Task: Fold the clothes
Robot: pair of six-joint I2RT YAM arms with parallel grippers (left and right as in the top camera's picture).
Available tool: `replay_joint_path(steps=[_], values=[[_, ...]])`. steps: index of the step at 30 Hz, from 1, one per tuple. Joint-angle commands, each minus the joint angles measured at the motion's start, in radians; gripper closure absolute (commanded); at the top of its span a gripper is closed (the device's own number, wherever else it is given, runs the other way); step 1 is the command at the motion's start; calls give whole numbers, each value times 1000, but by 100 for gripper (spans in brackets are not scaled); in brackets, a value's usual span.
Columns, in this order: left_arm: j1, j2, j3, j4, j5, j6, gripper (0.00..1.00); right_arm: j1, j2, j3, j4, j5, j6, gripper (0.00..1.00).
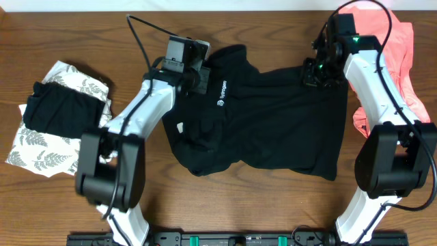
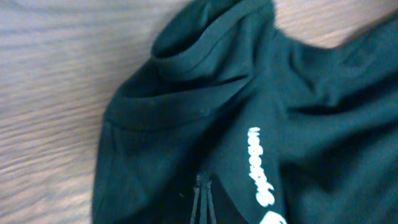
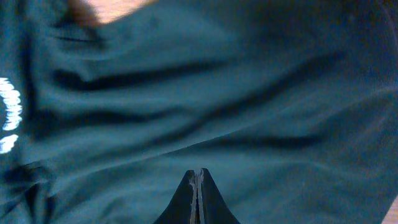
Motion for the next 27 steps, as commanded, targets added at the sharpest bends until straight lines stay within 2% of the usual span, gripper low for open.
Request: replay_joint_path(steps=[1, 6, 11, 17, 27], values=[[3, 78, 9, 45, 21, 17, 94, 3, 15, -64, 37, 44, 1, 99], [3, 148, 9, 109, 21, 17, 95, 3, 16, -177, 162, 51, 0, 99], [4, 201, 9, 138, 13, 17, 94, 9, 16, -320, 370, 58, -18, 99], [11, 256, 9, 191, -86, 17, 94, 10, 16, -459, 597, 58, -18, 99], [168, 307, 14, 421, -126, -108, 94, 10, 37, -593, 1028, 93, -18, 99]])
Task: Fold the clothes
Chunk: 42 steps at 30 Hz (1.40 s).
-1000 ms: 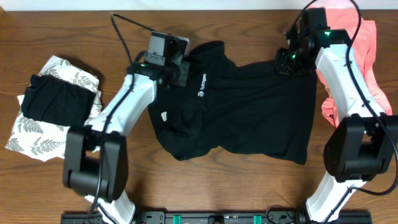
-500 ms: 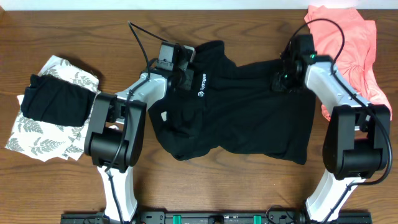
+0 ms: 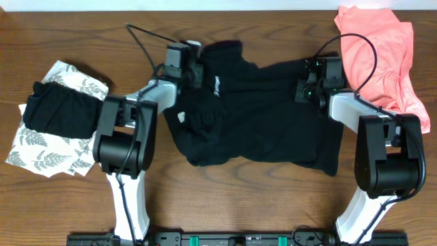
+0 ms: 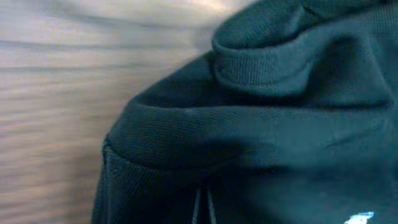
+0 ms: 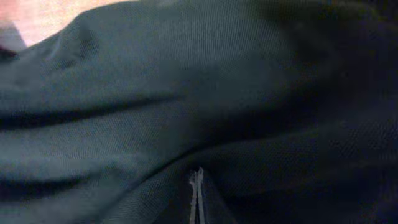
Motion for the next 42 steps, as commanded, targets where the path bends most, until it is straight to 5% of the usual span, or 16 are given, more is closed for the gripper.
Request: replay_joint_path(steps=[1, 6, 10, 17, 25, 30, 42], values=[[83, 42, 11, 22, -57, -55, 94, 10, 42, -23, 66, 55, -10, 98], [180, 42, 71, 11, -48, -55, 93, 8, 53, -19, 218, 63, -28, 95], [228, 37, 170, -73, 17, -54, 93, 8, 52, 25, 177, 31, -28, 95], [230, -66, 322, -326, 42, -8, 83, 8, -20, 152, -158, -32, -48, 86], [185, -295, 336, -856, 56, -8, 69, 8, -187, 244, -655, -126, -71, 85], [158, -375, 336, -1090, 50, -35, 69, 12, -258, 244, -846, -156, -72, 65], [102, -383, 267, -1426, 183, -106, 70, 137, -264, 230, -948, -190, -142, 48]])
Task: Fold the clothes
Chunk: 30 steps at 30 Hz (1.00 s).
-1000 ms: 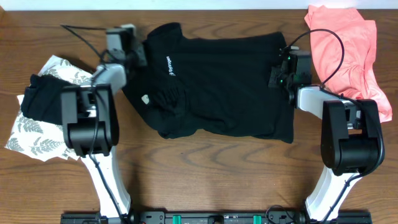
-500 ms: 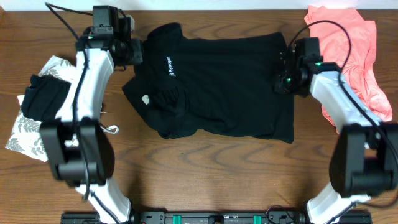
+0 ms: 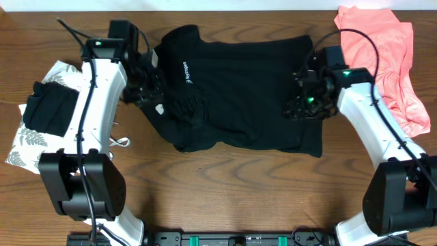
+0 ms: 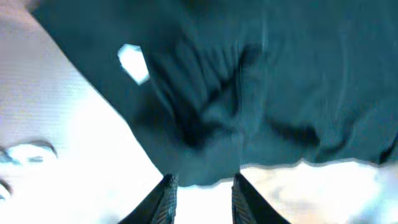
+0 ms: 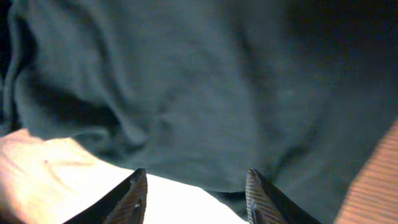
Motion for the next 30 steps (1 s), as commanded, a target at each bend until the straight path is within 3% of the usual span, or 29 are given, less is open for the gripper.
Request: replay_joint_path(steps=[1, 8, 17, 23, 30], values=[[-46, 0, -42, -50, 42, -8, 70, 47, -4, -3, 8, -11, -32, 48], [-147, -10, -193, -8, -26, -55, 70, 63, -4, -3, 16, 15, -31, 46], [-160, -10, -453, 226, -83, -137, 69, 63, -1, -13, -11, 154, -16, 49], [-175, -10, -507, 332, -245, -148, 69, 64, 27, -92, 31, 150, 19, 54], [-155, -10, -509, 442, -457, -232, 69, 53, 33, -244, 243, 208, 166, 62]])
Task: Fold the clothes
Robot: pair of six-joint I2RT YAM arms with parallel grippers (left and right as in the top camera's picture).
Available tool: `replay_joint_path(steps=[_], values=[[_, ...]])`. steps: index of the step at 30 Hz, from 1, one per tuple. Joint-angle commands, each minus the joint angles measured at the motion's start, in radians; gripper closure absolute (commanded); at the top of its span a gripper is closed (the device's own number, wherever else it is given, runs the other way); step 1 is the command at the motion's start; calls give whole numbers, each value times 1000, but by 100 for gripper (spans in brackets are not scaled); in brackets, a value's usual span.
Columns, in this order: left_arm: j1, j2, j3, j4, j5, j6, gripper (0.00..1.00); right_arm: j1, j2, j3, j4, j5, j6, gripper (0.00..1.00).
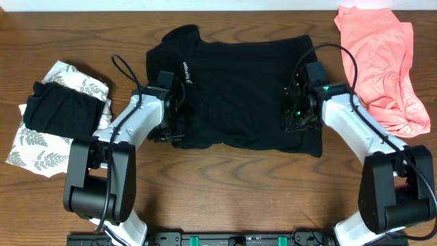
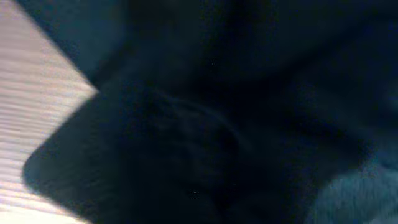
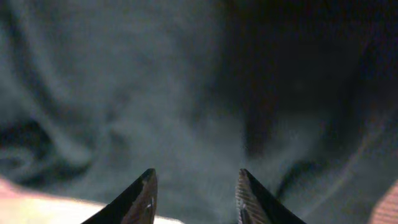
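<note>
A black shirt (image 1: pixel 239 89) with a small white logo lies spread at the far middle of the table, its near edge still rumpled. My left gripper (image 1: pixel 177 124) is pressed low on the shirt's near left corner. The left wrist view shows only dark cloth (image 2: pixel 205 124) and a bit of table, with the fingers hidden. My right gripper (image 1: pixel 295 119) is over the shirt's right side near the hem. In the right wrist view it (image 3: pixel 194 198) stands open, close above the black cloth (image 3: pixel 155 93).
A folded black garment (image 1: pixel 58 113) lies on a white leaf-printed cloth (image 1: pixel 37 150) at the left. A coral garment (image 1: pixel 382 55) is heaped at the far right. Bare wooden table (image 1: pixel 225 191) runs along the front.
My left gripper was open and raised by the shirt's left edge; now it is low on the shirt's near left corner. The right gripper stays open, now closer to the cloth.
Both grippers were shut on the crumpled shirt's far edge, left near the collar and right at the other end. Then they were still shut, with the shirt further back. Then both were open, the shirt lying flatter. Now both are low over its near part.
</note>
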Motion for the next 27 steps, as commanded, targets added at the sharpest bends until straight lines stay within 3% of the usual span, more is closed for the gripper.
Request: replay_joint_path(steps=[1, 13, 17, 22, 27], values=[[25, -9, -4, 18, -163, -78, 69, -11, 8, -76, 63, 79, 107, 61], [216, -16, -4, 28, -162, -133, 69, -108, 8, -241, 191, 233, 194, 66], [230, -47, -4, 19, -20, -45, 70, -140, 3, -231, 189, 233, 151, 64], [209, -103, -4, -26, 126, -35, 69, -157, -41, -179, 153, 176, 98, 62], [174, -109, -7, -91, 195, -35, 65, -155, -99, -141, 128, 57, 36, 50]])
